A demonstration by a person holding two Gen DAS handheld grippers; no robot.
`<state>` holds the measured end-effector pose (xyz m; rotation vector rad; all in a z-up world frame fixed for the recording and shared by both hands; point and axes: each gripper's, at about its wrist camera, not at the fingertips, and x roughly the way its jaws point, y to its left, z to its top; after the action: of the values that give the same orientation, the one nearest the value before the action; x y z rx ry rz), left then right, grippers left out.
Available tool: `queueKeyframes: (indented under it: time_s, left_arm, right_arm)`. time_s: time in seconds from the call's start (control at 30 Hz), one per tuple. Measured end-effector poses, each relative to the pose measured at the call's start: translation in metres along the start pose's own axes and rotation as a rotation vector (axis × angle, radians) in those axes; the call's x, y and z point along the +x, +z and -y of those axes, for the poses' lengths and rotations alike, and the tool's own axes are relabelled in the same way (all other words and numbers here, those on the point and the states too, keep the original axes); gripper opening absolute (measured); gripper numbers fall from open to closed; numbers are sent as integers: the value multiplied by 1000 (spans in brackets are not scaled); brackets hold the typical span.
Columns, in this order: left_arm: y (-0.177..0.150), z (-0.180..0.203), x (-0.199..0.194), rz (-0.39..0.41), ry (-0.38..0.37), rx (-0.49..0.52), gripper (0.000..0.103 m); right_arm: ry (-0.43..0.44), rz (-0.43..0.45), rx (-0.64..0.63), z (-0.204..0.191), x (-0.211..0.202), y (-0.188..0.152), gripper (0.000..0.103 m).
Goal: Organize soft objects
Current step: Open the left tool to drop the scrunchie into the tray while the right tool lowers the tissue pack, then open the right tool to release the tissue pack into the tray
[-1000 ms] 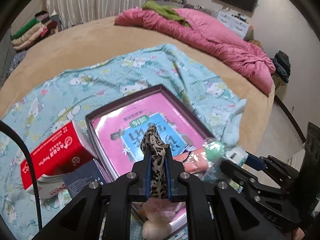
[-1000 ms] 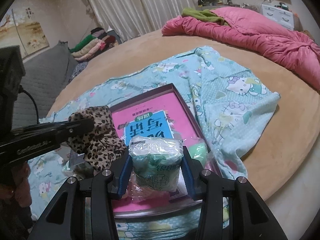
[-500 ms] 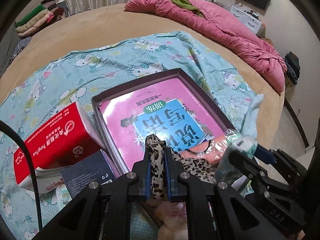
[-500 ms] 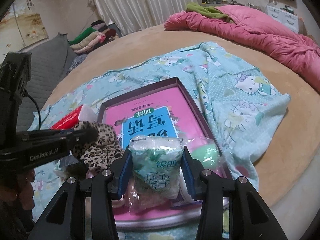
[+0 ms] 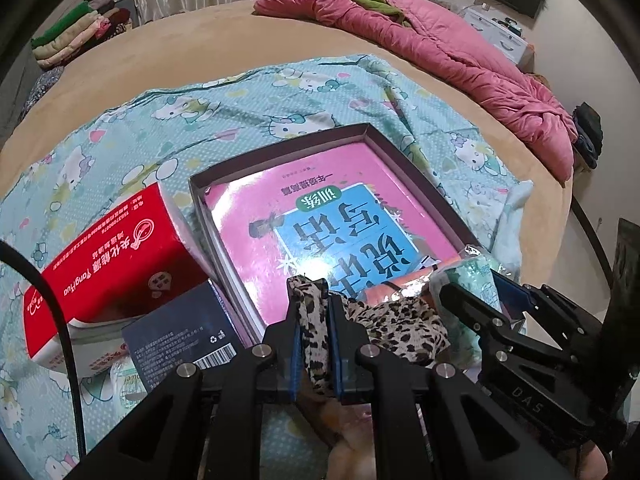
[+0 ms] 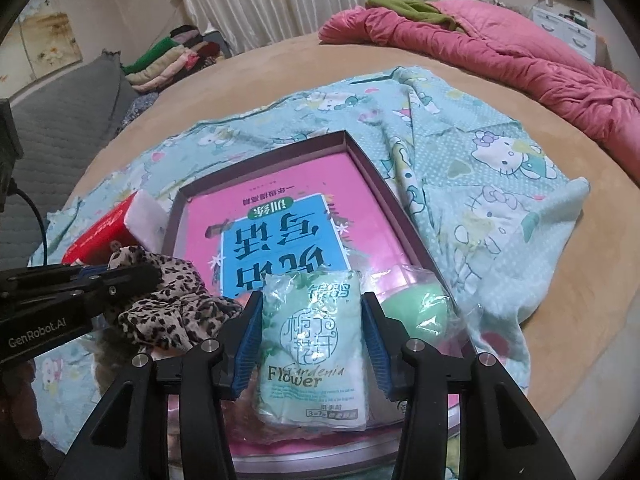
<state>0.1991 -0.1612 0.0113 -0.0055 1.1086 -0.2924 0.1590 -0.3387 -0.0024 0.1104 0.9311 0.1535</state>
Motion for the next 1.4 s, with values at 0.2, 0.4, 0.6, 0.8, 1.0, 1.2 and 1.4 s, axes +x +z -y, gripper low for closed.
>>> queueKeyframes:
  time_s: [0.2,0.4,0.6,0.8,1.0,1.2,1.4]
  left_arm:
    - [-4,-6,2,-8,11,-15,12]
    - [-9,-8,6,-22,21,-30,12]
    - [-14,-3,11,-38,29,-31,13]
    - [-13,-3,9,-31,23,-40,22]
    - [-13,-6,3,-23,1,-57,47]
    - [-12,-4,0,-19,-7,-53,49]
    - [-12,-2,-4,-15,0,-45,54]
  right_arm:
    - [-8,-1,2,1,-3,-1,51]
    - [-8,5,17,4,-8,-2,59]
    - [-3,23,27,6,-19,-3,61]
    - [-1,23,24,5,-22,-3,64]
    - [2,26,27,3,-26,-4,65]
    - [0,37,32,3,-32,-3,65]
    - [2,42,42,4,-36,-3,65]
